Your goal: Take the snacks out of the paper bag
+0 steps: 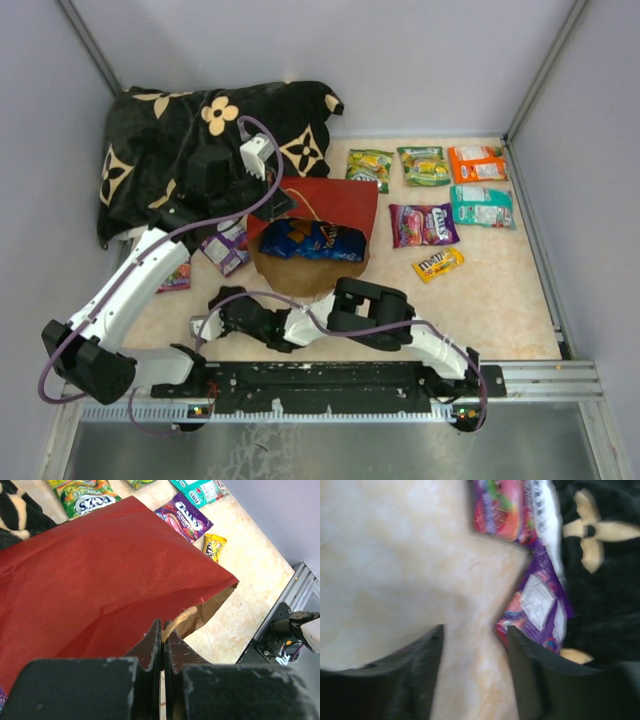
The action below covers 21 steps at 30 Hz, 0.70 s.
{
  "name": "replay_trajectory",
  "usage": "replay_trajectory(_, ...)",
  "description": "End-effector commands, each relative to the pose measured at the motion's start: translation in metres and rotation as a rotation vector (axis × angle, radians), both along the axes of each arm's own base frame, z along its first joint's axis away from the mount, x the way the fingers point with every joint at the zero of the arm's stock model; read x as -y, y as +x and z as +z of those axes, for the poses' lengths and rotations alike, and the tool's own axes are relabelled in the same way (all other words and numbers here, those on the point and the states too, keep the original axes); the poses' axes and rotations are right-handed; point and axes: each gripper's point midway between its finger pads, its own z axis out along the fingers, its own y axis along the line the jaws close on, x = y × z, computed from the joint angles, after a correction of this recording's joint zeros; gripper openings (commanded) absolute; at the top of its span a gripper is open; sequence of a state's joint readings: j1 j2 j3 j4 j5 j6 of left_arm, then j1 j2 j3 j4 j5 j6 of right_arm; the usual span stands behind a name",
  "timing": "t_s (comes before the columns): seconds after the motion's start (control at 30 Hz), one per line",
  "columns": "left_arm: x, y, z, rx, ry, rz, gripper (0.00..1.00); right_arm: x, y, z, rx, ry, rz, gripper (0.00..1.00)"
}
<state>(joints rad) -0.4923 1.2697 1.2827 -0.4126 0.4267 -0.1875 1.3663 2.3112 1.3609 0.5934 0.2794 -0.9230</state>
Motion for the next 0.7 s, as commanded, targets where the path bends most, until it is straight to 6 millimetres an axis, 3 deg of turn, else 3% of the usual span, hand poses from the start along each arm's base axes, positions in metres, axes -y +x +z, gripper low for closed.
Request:
replay_trajectory(0.0, -0.002, -0.004, 0.021, 0.045, -0.038, -0.007, 0.00, 0.001, 0.009, 0.073, -0.001, 0.315, -0.072, 0.69)
replay_trajectory(0.1, -0.002, -0.004, 0.022, 0.044, -0.041, -0.009, 0.00, 0.015, 0.021, 0.064, 0.057, 0.223, -0.073, 0.74)
replay_trajectory(0.33, -0.002, -0.004, 0.022, 0.046, -0.042, -0.009, 0.00, 0.045, 0.060, 0.029, 0.155, -0.088, -0.050, 0.70)
replay_trajectory(0.5, -0.002, -0.003, 0.021, 0.044, -0.041, -0.007, 0.00, 0.044, 0.086, 0.018, 0.202, -0.205, -0.047, 0.67)
replay_trajectory(0.67, -0.002, -0.003, 0.020, 0.040, -0.039, -0.006, 0.00, 0.030, 0.097, -0.004, 0.207, -0.287, -0.009, 0.61)
